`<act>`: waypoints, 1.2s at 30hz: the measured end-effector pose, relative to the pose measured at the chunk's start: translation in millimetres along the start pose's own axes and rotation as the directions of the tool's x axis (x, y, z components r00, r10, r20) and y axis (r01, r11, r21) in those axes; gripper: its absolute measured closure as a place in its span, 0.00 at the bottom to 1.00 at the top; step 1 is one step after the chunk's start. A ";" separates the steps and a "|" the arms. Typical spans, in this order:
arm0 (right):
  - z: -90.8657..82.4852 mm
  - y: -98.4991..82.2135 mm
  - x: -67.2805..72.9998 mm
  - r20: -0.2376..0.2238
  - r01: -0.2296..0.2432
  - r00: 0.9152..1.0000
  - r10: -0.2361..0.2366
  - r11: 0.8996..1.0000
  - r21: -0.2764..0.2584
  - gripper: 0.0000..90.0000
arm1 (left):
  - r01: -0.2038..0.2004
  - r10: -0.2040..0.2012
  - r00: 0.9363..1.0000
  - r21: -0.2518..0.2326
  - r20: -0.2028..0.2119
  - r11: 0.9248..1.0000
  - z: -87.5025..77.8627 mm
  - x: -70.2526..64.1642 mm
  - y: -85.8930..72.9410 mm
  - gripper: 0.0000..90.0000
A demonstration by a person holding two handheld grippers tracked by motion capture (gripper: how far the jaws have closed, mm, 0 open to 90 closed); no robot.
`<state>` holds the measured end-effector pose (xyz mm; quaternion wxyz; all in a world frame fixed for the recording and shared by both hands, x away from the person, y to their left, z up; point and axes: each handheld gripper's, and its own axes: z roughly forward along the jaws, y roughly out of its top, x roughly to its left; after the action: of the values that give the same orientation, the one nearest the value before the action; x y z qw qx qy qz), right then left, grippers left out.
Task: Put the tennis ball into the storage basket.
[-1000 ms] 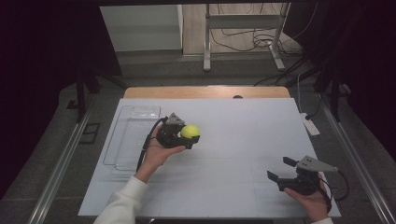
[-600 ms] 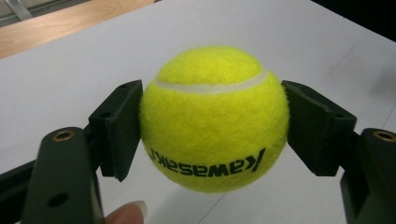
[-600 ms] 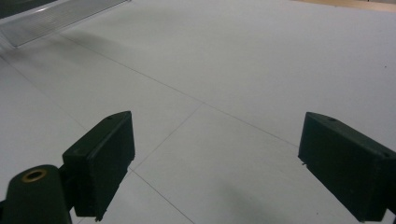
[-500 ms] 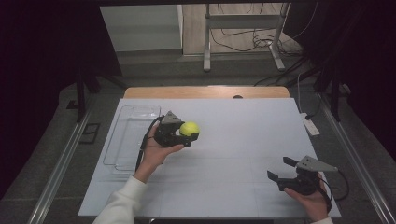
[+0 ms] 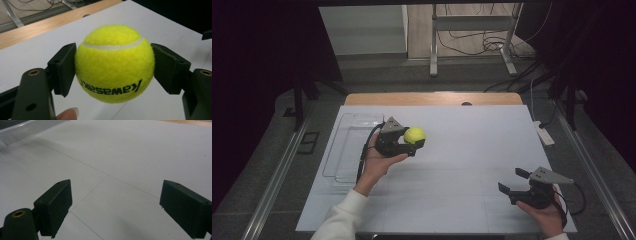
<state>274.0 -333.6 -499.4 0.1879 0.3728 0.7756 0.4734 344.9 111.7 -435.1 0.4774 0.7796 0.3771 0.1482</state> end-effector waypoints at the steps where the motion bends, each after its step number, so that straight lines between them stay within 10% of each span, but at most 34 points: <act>1: 0.0 0.0 0.0 0.000 0.000 1.000 0.000 1.000 0.000 0.12 | -0.006 0.006 1.000 -0.008 0.000 1.000 -2.0 -0.4 0.9 0.30; 36: -0.4 0.1 0.2 -0.001 -0.007 1.000 0.007 1.000 -0.008 0.12 | -0.012 0.011 1.000 -0.123 -0.003 0.992 -26.0 -3.3 11.2 0.30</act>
<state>273.6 -333.6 -499.1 0.1873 0.3743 0.7726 0.4774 332.3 122.9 -412.1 0.5233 0.7507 0.3634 0.1751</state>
